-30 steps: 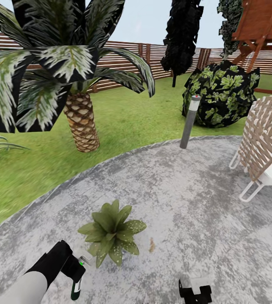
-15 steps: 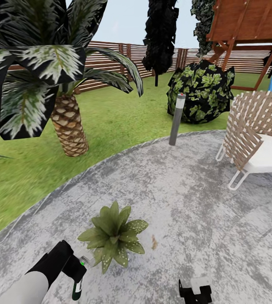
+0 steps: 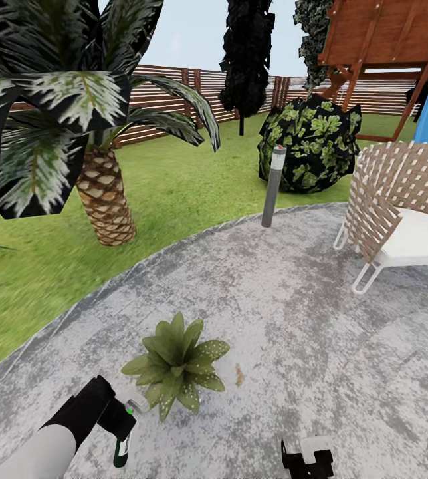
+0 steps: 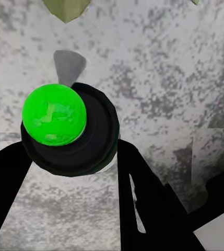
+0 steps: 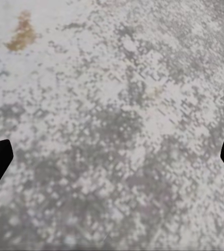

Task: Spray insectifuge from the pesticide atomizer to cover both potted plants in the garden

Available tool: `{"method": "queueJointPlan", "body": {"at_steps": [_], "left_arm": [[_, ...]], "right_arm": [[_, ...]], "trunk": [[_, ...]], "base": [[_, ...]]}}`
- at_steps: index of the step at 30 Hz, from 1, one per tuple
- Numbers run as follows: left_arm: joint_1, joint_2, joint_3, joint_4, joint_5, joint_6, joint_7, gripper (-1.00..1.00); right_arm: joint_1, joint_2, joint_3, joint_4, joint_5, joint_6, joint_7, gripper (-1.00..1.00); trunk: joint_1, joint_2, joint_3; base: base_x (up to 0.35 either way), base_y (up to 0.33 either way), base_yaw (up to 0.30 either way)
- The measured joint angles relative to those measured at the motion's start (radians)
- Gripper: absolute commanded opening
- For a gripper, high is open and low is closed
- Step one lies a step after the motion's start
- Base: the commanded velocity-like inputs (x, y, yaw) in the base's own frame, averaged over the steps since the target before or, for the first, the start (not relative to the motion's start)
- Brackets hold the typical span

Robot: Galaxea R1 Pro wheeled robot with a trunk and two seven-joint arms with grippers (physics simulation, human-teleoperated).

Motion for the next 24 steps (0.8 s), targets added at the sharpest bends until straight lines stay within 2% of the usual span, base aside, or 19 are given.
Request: {"method": "queueJointPlan", "body": {"at_steps": [2, 5, 8, 10, 11, 17, 21, 24], "left_arm": [[-0.007, 0.001, 0.000, 0.003, 0.002, 0.018, -0.003, -1.00], [-0.011, -0.006, -0.001, -0.006, 0.004, 0.086, -0.004, -1.00], [-0.017, -0.005, -0.066, -0.009, 0.003, 0.099, -0.023, -1.00], [-0.023, -0.005, -0.078, -0.009, 0.001, 0.099, -0.064, -1.00], [-0.027, -0.008, -0.083, -0.010, 0.001, 0.100, -0.103, -1.00], [-0.029, -0.009, -0.086, -0.010, -0.005, 0.098, -0.119, -1.00], [-0.030, 0.003, -0.084, -0.014, -0.005, 0.098, -0.118, -1.00], [-0.028, 0.005, -0.083, -0.066, -0.002, 0.100, -0.118, -1.00]], "right_arm": [[0.000, -0.001, 0.000, 0.000, 0.000, 0.000, 0.000, 1.00], [0.000, -0.001, 0.000, 0.000, 0.001, 0.000, 0.000, 1.00], [0.000, -0.002, 0.000, 0.000, 0.001, 0.000, 0.000, 1.00], [0.000, -0.002, 0.000, 0.000, 0.001, 0.001, 0.000, 1.00], [0.000, -0.001, 0.000, 0.000, 0.000, 0.001, 0.000, 1.00], [0.000, 0.000, 0.000, -0.001, -0.001, 0.001, 0.000, 1.00], [0.000, 0.000, 0.000, 0.000, -0.001, 0.001, 0.000, 1.00], [0.000, 0.000, 0.000, 0.000, -0.001, 0.002, 0.001, 1.00]], "trunk": [[0.000, 0.000, 0.000], [0.000, 0.000, 0.000], [0.000, 0.000, 0.000], [0.000, 0.000, 0.000], [0.000, 0.000, 0.000], [0.000, 0.000, 0.002], [0.000, 0.000, 0.005], [0.000, 0.000, 0.007]], "base": [[-0.004, 0.000, 0.000], [0.000, 0.000, 0.000], [0.000, 0.000, 0.000], [0.000, 0.000, 0.000], [0.000, 0.000, 0.000], [0.000, 0.000, -0.138], [0.000, 0.000, -0.230], [0.000, 0.000, -0.232]]}}
